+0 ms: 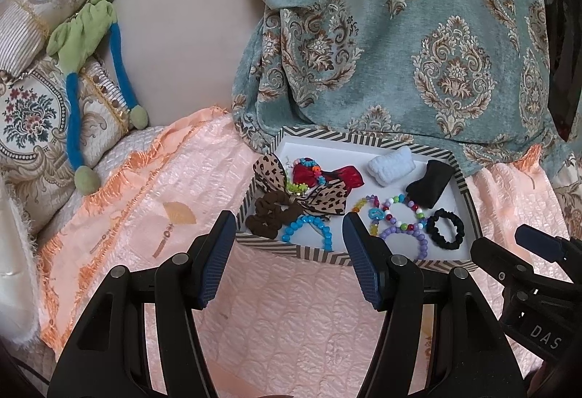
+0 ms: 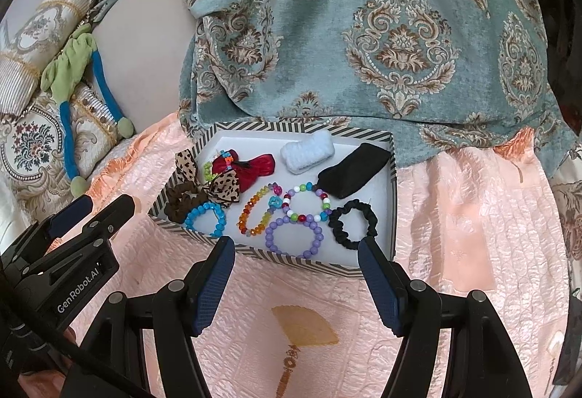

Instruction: Organize jewelry

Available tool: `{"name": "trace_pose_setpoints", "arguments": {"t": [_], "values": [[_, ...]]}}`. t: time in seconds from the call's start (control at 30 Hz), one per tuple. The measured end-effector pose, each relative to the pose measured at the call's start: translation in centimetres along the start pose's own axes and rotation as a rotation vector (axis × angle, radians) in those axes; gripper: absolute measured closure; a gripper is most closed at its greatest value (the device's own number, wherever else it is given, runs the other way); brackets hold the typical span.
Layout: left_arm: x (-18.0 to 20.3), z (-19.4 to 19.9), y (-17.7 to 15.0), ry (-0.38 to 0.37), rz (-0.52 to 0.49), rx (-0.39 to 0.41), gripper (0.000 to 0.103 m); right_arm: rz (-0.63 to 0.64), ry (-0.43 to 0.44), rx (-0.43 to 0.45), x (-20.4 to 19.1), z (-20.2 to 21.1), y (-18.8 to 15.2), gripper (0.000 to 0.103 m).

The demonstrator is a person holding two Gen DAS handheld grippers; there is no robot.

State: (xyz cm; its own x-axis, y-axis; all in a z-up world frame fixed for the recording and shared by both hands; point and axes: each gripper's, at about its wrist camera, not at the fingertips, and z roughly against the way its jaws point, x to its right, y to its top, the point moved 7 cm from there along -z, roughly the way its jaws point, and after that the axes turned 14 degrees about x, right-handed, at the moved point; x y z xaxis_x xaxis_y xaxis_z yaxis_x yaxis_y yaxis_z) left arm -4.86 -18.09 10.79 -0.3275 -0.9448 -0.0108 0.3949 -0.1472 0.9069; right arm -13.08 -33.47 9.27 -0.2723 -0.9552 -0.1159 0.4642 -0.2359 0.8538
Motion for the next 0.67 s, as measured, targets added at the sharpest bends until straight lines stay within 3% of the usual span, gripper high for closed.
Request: {"name": "trace_pose_setpoints", "arguments": {"t": [0.43,0.67], "values": [[0.2,-0.4,-0.3,-0.038,0.023,-0.019,0.042,-0.003,0.003,-0.004,0.0,-0.1,-0.3,0.035],[0.4,-0.4,-0.4,-0.037,0.014,-0.009,0.042,-0.015,-0.022,0.002,2.2,-0.6,-0.4,0.035]]}}
